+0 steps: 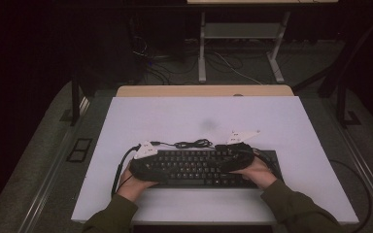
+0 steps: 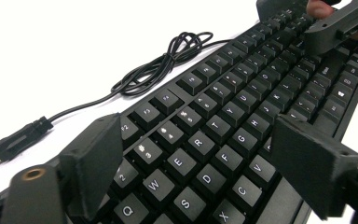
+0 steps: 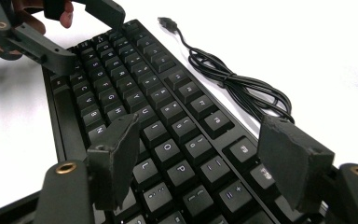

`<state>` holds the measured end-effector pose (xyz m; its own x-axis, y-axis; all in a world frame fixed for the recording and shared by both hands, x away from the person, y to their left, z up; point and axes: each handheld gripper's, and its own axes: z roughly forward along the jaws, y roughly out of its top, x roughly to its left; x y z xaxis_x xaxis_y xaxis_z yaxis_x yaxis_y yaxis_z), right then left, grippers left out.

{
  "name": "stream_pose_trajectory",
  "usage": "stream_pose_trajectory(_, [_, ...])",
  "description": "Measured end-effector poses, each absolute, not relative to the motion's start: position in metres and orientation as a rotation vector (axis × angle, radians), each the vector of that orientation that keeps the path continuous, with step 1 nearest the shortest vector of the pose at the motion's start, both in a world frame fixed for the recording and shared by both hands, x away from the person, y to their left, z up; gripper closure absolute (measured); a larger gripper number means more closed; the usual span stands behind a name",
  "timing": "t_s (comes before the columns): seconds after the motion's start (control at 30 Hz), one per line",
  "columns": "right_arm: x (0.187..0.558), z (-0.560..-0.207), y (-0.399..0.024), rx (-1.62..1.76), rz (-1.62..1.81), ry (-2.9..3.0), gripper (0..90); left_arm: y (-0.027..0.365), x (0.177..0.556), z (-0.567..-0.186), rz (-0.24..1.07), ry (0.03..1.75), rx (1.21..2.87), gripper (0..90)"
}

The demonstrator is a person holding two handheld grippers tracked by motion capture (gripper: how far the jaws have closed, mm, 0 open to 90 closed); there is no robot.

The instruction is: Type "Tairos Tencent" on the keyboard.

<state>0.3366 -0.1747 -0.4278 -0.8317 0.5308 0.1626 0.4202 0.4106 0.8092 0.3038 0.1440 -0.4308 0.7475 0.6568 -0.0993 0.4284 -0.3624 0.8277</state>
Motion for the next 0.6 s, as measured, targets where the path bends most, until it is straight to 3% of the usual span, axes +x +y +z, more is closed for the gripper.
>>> stream_pose_trajectory(0.13, [0.3350,-0.4278,-0.1781,0.868,1.401,2.527,29.4,0.1431,0.3051,-0.4294,0.316,0.811,2.012,28.2])
stream_pose_trajectory(0.6, [0.3323,-0.4278,-0.1848,0.892,1.393,2.511,29.3,0.1405,0.3110,-0.4296,0.266,0.784,2.044,78.1])
